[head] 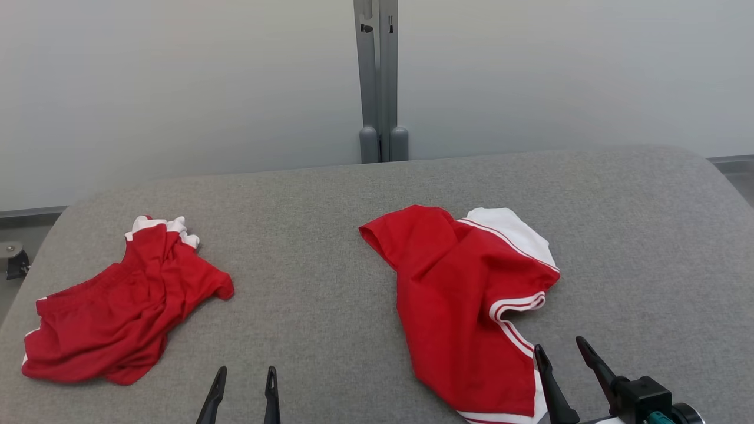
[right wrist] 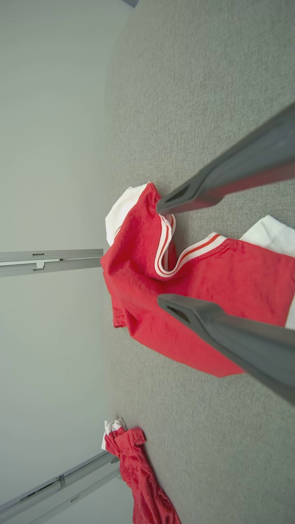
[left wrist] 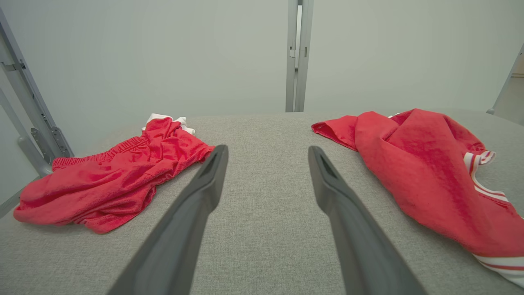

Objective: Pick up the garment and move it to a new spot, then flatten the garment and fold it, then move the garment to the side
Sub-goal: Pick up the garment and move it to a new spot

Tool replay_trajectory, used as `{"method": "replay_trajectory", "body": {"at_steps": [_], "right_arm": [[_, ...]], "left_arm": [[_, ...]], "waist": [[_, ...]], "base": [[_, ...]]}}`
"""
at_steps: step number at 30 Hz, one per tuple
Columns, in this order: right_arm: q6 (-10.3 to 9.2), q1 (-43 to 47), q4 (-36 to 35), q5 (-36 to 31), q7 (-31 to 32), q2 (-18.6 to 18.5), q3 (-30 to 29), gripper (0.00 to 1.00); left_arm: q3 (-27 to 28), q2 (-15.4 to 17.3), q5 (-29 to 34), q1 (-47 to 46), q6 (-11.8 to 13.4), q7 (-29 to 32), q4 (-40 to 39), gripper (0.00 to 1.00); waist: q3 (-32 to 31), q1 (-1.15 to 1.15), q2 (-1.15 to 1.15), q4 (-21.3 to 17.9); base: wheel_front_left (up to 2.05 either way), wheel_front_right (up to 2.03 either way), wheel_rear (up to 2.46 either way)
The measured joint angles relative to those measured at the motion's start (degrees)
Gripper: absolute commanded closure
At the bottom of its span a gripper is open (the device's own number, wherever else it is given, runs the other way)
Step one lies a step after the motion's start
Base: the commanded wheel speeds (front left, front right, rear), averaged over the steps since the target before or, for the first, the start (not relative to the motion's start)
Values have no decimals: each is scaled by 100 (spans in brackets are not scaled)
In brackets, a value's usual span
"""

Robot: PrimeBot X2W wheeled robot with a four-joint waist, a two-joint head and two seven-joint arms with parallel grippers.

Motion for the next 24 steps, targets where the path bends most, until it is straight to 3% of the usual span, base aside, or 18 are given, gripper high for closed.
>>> {"method": "replay_trajectory", "body": {"at_steps": [24], "right_arm": [[0,-15,36,3,0,15,-11,0]], "left_arm": [[-241,-2,7,-8,78,0,66,0]], "waist": [[26,0,0,95]], "base": [[0,0,0]]}}
